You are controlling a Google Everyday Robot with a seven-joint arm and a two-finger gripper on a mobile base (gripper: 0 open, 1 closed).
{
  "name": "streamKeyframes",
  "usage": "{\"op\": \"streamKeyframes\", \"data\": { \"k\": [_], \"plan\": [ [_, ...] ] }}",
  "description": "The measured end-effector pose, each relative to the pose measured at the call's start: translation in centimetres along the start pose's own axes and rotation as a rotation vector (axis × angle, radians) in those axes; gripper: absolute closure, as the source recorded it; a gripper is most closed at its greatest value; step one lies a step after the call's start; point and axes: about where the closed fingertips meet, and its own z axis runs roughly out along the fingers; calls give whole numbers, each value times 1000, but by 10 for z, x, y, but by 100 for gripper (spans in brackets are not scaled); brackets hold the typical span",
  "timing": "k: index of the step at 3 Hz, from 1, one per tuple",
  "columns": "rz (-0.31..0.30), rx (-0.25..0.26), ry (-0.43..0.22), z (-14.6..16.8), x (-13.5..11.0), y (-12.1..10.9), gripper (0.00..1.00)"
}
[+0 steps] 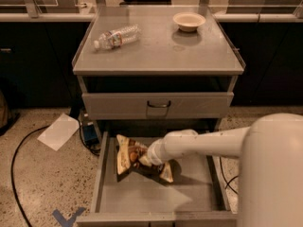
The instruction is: Pick brown chip bag from middle drawer and place on counter
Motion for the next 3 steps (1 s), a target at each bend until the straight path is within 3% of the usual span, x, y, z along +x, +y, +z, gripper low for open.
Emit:
{"op": "streamKeyframes", "data": {
  "k": [1, 2, 3],
  "plan": [
    [19, -20, -161, -79, -75, -25, 100],
    [-72, -94, -273, -146, -140, -14, 100],
    [-102, -157, -239, -148, -136, 1, 100]
  ]
}}
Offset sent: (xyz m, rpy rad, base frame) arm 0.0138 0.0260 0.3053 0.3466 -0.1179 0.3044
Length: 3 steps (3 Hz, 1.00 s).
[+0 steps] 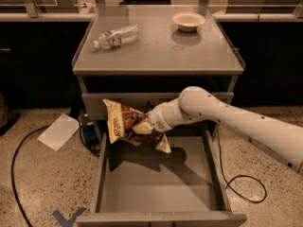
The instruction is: Pick brown chip bag from middle drawer and place on counter
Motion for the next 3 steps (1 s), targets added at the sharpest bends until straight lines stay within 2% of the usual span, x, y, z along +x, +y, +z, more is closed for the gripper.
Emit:
{"op": "streamKeyframes", "data": {
  "k": [1, 2, 3],
  "plan": [
    [2, -6, -4, -2, -6, 1, 100],
    [18, 4, -37, -30, -36, 2, 100],
    [0, 58, -98, -78, -81, 3, 100]
  ]
}}
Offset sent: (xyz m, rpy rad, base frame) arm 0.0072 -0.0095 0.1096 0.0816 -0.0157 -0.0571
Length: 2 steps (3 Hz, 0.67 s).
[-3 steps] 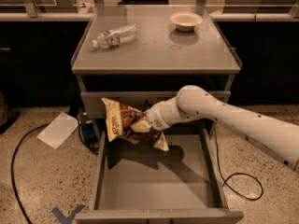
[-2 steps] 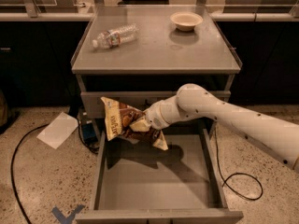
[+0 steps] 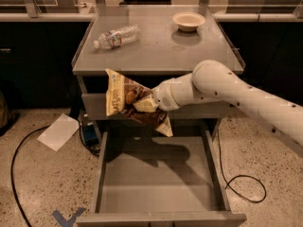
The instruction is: Pick brown chip bag from middle drawer and place on counter
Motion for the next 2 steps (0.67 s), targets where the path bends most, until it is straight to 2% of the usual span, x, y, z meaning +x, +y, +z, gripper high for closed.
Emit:
{"op": "streamKeyframes", "data": {
  "k": [1, 2],
  "plan": [
    [-18, 32, -41, -32, -38, -7, 100],
    [-91, 46, -79, -85, -107, -32, 100]
  ]
}}
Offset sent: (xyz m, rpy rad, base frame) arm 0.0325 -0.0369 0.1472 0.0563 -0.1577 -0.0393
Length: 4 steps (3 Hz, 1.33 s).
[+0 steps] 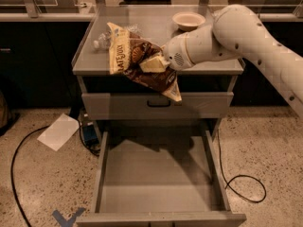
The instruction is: Pick brown chip bag from middle drawer and place on counter
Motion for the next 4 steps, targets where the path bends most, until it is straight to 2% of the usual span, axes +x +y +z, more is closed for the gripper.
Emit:
{"op": "streamKeyframes", "data": {
  "k": [1, 2, 3, 4],
  "plan": [
    [0, -1, 0, 0, 0, 0, 100],
    [4, 4, -5, -9, -21, -13, 100],
    [-23, -1, -13, -24, -59, -31, 100],
    [-59, 48, -31, -41, -90, -68, 100]
  ]
}}
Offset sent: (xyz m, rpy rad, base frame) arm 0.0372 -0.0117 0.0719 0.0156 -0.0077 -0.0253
